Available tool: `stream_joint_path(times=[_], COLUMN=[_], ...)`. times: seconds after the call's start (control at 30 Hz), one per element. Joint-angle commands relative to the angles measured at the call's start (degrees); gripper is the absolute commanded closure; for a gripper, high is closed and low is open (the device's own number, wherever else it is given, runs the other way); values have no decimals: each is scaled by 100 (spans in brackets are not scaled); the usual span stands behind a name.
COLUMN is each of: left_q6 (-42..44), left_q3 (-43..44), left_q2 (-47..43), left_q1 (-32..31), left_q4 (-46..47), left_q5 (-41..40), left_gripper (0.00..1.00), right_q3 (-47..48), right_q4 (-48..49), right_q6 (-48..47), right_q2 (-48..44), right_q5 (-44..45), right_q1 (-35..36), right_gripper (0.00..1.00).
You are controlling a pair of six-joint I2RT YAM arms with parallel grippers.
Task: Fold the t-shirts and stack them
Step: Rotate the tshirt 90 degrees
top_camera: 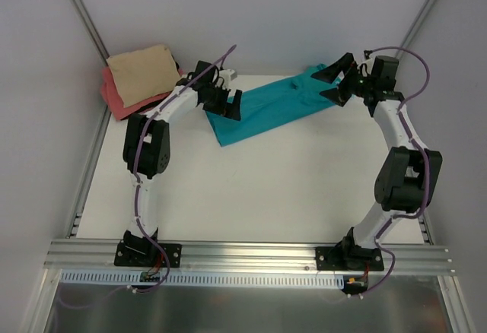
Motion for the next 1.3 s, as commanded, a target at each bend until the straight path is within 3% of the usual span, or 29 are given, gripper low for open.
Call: stream_joint_path(times=[0.0, 0.33, 0.43, 0.7, 1.27], left_q6=[1011, 1855, 1873, 1628, 1364], left_q3=[250, 101, 145, 101, 207], left_q2=[-165, -227, -113, 239, 442], left_q1=[-275, -460, -460, -548, -592], left_q4=[-188, -136, -21, 40, -443], left_q5=[-347, -2358, -2597, -2282, -2124], left_gripper=[1, 1, 1, 1, 1], right_q3=[-777, -2368, -2685, -3011, -2695], right_q4=[-125, 51, 25, -204, -310], right_q6=[-103, 29, 29, -120, -68], right_q2=[-516, -1721, -2045, -2425, -2451], right_q5=[-206, -373, -391, -364, -303], right_q1=[-41, 47, 56, 65, 65], right_gripper=[1, 1, 1, 0, 0])
